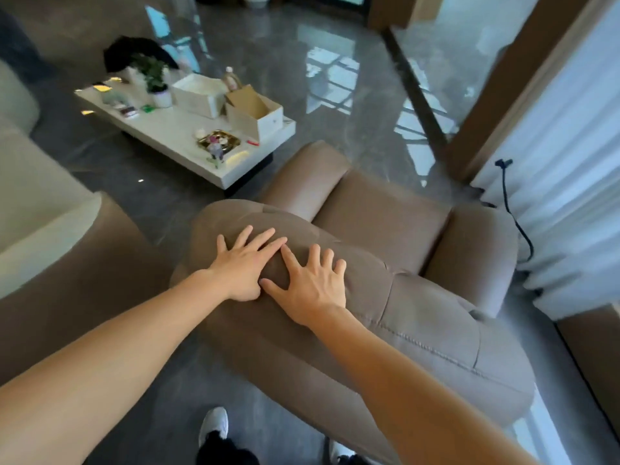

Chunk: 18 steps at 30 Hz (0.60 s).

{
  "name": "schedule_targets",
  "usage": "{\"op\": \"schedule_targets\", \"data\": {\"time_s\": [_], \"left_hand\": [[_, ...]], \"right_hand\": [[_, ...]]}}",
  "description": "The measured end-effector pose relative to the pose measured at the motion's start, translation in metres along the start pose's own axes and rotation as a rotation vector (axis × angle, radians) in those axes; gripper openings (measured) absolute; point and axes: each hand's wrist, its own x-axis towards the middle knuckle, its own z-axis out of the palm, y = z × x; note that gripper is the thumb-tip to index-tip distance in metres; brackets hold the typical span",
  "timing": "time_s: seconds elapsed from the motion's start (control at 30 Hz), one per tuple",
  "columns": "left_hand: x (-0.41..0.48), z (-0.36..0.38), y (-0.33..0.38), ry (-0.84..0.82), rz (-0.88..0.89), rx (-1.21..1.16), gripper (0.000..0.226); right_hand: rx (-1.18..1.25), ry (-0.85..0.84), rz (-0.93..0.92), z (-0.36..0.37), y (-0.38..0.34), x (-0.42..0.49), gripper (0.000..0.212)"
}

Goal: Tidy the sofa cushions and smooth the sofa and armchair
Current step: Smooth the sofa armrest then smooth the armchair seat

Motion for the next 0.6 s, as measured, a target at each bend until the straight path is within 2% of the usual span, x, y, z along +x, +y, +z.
{"op": "schedule_targets", "data": {"time_s": [0.17,0.3,0.47,0.6], "left_hand": [[0.03,-0.017,-0.054,-0.033,0.102,0.02,0.107],[0.043,-0.028,-0.084,-0.038,0.137,0.042,0.111],[0.059,-0.037,-0.117,-0.036,0.178,0.037,0.112],[0.057,-0.037,-0.133,-0.034,0.175,0.025,0.112]], "right_hand": [[0.025,0.023,0.111,0.001,-0.045,0.025,0.082],[0.027,0.026,0.185,0.005,-0.047,0.019,0.083],[0.021,0.094,0.386,0.016,-0.039,-0.016,0.081],[0.03,0.084,0.434,0.02,-0.052,-0.017,0.077]]}}
